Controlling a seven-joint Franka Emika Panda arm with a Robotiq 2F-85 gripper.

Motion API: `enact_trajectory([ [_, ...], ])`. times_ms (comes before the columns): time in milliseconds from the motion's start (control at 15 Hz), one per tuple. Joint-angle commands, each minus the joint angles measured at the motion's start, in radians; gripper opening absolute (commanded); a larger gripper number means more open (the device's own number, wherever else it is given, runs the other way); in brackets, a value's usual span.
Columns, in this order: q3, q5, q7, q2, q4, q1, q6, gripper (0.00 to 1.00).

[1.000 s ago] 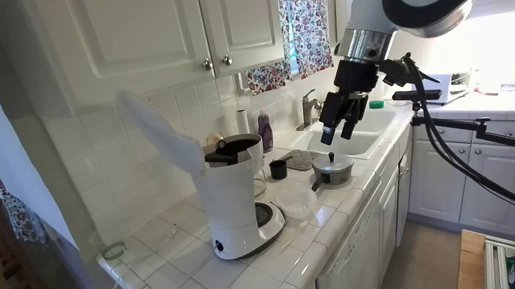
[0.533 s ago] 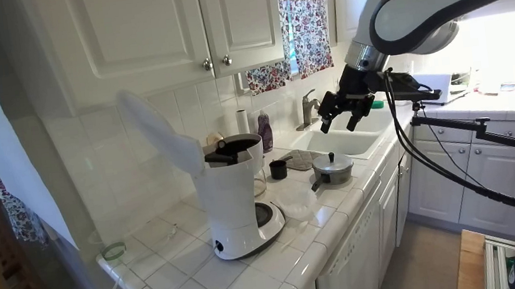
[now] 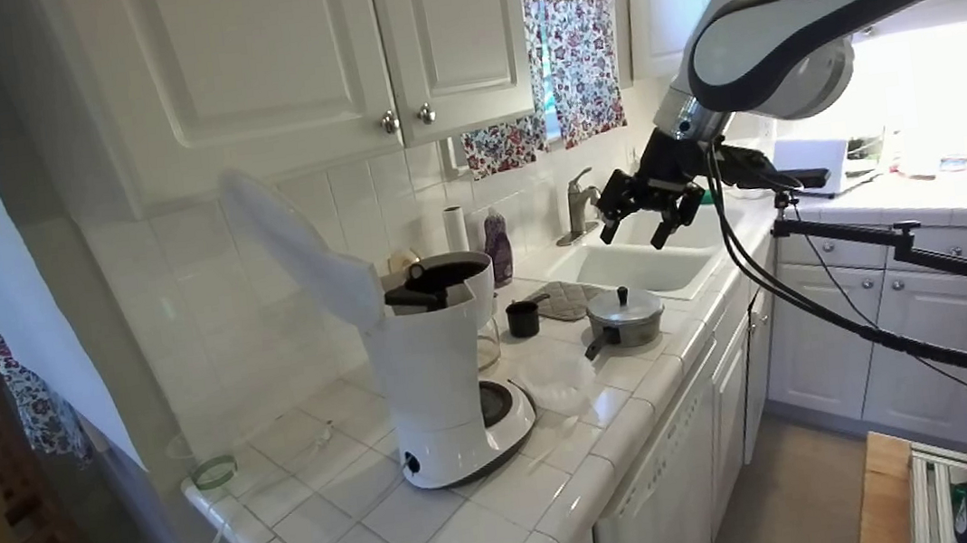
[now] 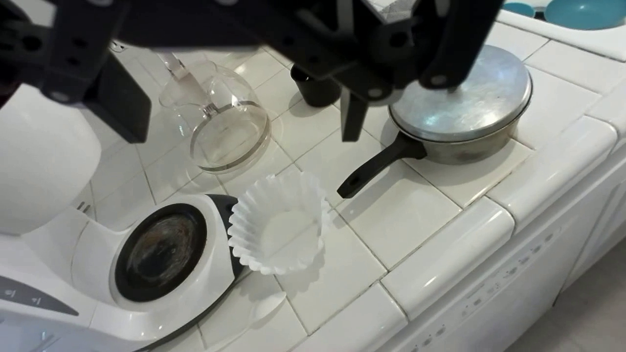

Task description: Take the lid off the pot

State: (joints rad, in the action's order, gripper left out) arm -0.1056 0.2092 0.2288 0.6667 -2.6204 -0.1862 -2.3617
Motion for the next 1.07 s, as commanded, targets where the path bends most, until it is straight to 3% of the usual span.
enact_trajectory([
  [0,-0.054,0.069,-0.028,-0.019,-0.001,0.032,-0.011,1.0],
  [67,-0.025,0.027,-0.006,-0.009,0.002,0.006,0.002,1.0],
  [733,-0.038,0.041,-0.01,-0.014,0.002,0.014,0.002,1.0],
  [1000,-0.071,0.044,-0.026,-0.051,0.0,-0.019,-0.1,1.0],
])
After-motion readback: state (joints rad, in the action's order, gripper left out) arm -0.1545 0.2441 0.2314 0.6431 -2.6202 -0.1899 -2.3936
